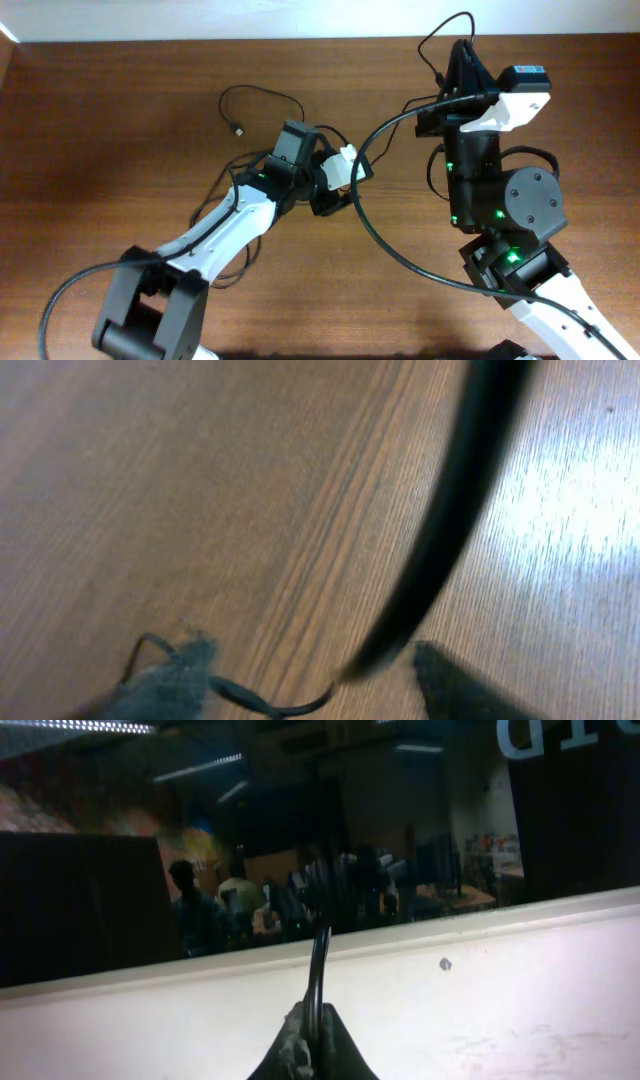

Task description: Untangle cables

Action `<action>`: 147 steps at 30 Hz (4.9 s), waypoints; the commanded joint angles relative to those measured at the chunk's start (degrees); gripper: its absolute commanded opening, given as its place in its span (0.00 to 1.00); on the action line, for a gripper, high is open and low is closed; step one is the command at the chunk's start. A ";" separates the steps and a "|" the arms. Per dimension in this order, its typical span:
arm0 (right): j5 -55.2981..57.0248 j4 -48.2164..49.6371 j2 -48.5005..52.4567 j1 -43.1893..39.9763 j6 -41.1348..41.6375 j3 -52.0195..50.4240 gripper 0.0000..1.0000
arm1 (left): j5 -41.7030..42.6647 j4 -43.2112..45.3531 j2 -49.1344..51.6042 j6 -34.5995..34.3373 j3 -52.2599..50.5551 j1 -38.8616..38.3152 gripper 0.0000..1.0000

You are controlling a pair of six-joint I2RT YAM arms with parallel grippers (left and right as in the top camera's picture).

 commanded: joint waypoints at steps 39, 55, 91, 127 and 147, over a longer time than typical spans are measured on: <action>5.46 -4.11 -0.07 -0.22 -18.18 0.92 0.04 | -2.14 0.96 2.47 -8.98 0.22 22.67 1.00; 11.21 28.50 -0.15 -0.24 -70.60 2.75 0.04 | 9.90 0.52 2.49 -10.47 0.22 16.79 0.99; 19.12 32.96 4.31 -12.55 -53.75 2.75 0.04 | -1.46 -19.32 -2.38 -27.43 3.41 -7.52 0.99; 20.63 29.07 4.31 -12.55 -53.75 2.73 0.04 | -26.73 -17.14 9.42 -43.93 6.32 32.83 0.09; 17.57 -3.15 5.53 -12.55 -24.98 2.73 0.04 | -3.69 -16.74 9.42 -16.59 9.20 13.00 0.99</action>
